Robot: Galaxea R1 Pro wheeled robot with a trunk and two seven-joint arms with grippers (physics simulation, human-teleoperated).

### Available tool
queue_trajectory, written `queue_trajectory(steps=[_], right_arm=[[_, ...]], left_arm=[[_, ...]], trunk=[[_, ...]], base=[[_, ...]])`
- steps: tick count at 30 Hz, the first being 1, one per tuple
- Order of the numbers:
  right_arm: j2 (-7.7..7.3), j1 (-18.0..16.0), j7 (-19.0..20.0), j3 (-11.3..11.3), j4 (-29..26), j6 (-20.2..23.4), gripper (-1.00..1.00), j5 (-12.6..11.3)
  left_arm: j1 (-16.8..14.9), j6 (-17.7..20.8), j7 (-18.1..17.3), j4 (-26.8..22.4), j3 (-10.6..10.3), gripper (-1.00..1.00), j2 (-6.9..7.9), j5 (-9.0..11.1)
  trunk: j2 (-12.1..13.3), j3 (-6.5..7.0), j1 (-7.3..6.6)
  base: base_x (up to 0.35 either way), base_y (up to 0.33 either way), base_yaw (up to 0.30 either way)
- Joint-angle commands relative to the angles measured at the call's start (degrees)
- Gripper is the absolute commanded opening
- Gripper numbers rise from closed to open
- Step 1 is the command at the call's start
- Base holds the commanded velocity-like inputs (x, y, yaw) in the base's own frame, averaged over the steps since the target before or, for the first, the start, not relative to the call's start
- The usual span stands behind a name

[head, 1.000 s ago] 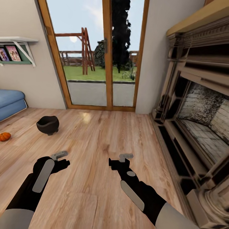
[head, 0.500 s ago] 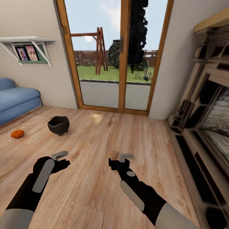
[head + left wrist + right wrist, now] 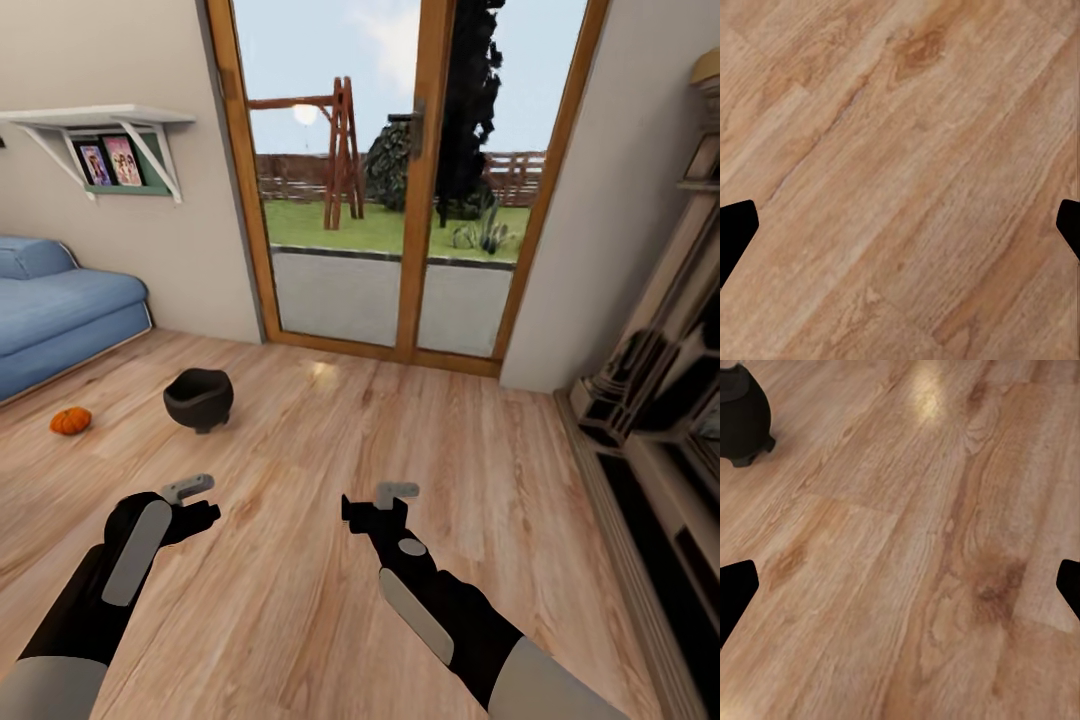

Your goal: Place each of the two pumpkins and all three candles from the living room inside a cabinet in the living room (use any cabinet), then make sure every cabinet is closed, and position the cauldron so it is next to a table in the living room.

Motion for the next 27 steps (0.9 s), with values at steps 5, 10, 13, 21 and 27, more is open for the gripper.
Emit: queue_trajectory(steps=[5,10,13,21,27], right_arm=[[-0.02,-0.06,-0.5,0.15,-0.09,0.17,1.0,-0.37],[-0.02,-0.06,-1.04,0.15,-0.09,0.32,1.0,-0.46],[-0.02,-0.06,-1.14,0.15,-0.09,0.46,1.0,-0.41],[-0.02,-0.06,-1.21,0.15,-0.08,0.85,1.0,-0.47],[-0.02,-0.06,-1.18,0.21,-0.05,1.09,1.0,-0.45]], left_arm=[[-0.03,0.13,0.57,-0.06,0.0,1.0,-0.05,0.6],[-0.03,0.13,0.57,-0.06,0.0,1.0,-0.06,0.6],[-0.03,0.13,0.54,-0.06,0.0,1.0,-0.05,0.6],[-0.03,0.13,0.56,-0.06,0.0,1.0,-0.04,0.6],[-0.03,0.13,0.56,-0.06,0.0,1.0,-0.06,0.58]], trunk=[[-0.02,-0.1,0.02],[-0.02,-0.1,0.02],[-0.02,-0.1,0.02],[-0.02,-0.12,0.02],[-0.02,-0.25,0.02]], base=[[0.341,0.0,0.008],[0.341,0.0,0.181],[0.341,0.0,0.254],[0.341,0.0,0.265],[0.341,0.0,0.266]])
